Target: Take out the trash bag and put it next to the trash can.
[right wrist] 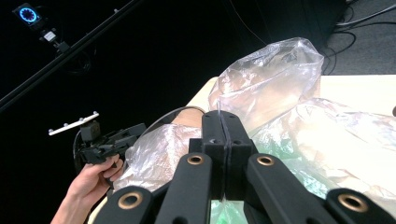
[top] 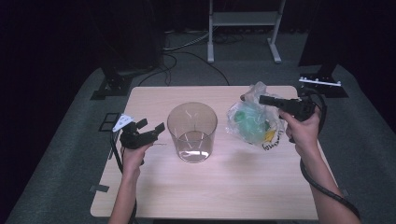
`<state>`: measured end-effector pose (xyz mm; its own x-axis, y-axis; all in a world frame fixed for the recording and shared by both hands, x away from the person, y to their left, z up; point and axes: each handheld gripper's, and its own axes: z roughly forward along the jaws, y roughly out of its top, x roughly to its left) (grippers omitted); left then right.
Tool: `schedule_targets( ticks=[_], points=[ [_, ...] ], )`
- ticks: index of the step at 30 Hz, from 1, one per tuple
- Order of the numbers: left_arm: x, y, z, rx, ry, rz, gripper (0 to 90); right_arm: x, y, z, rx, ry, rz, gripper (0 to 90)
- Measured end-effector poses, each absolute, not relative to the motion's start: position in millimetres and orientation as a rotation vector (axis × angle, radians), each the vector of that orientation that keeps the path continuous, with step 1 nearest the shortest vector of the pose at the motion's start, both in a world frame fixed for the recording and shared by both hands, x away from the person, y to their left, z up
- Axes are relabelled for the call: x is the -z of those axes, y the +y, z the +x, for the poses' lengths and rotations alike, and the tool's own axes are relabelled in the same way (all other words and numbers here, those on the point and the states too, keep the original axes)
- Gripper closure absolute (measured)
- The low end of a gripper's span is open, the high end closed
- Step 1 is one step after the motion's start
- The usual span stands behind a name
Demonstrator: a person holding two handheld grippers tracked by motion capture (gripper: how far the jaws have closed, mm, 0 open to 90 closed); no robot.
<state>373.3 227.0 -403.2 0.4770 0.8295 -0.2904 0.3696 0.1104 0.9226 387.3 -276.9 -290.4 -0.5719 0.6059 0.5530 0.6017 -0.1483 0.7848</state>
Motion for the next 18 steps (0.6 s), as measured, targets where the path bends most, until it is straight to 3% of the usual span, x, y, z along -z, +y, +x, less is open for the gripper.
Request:
schedule_targets(
  ticks=[18],
  points=[
    [402.6,226.1,373.4,-0.459,1.108,1.484,9.2,329.0,-270.7,404.3,-1.843,2.071,1.548,90.0]
  ],
)
